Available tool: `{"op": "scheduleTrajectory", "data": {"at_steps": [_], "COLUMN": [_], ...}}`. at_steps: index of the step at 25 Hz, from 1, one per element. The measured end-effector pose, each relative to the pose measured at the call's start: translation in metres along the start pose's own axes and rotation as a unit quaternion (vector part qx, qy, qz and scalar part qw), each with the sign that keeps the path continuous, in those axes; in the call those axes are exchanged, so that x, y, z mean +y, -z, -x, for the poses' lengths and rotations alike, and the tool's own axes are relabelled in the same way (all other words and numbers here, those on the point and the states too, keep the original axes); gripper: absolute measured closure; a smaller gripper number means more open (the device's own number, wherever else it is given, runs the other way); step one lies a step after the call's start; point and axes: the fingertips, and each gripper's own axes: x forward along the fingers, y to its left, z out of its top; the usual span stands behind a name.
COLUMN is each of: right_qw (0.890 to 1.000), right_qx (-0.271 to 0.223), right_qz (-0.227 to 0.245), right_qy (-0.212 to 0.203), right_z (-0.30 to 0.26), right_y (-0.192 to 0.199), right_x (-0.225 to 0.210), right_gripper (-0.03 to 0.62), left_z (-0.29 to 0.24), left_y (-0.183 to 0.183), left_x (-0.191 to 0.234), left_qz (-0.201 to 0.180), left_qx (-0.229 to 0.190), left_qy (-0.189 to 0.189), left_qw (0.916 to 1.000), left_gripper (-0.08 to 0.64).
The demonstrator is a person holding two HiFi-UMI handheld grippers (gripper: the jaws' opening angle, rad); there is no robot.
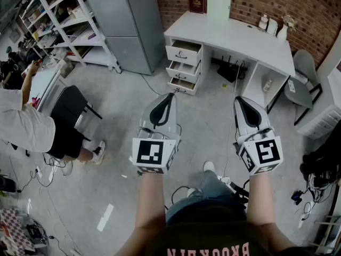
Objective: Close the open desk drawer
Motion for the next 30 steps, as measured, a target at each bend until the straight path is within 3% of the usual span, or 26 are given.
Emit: {"op": "scheduleTrajectory", "data": {"at_steps": [12, 30], "right_qw": [1.000, 0.996], "right_qx": [-0.003, 0.018], "right_qz": [-0.028, -0.049], "right_qy": [-0.009, -0.067], "right_z": [-0.046, -0.222], "right_y": [0.019, 0.070], "right_x": [-0.035, -0.160], "right_gripper": [0.595, 0.595], "left_z": [-0.043, -0.246], "left_y": [0.019, 0.070], "left_x": [0.023, 0.056], "left_qz": [0.007, -0.003], "left_qx": [0.009, 0.064], "left_qy": [-0.035, -0.060], "left_qw": [0.9993, 0.9961], "left_gripper": [0.560, 0.560]}}
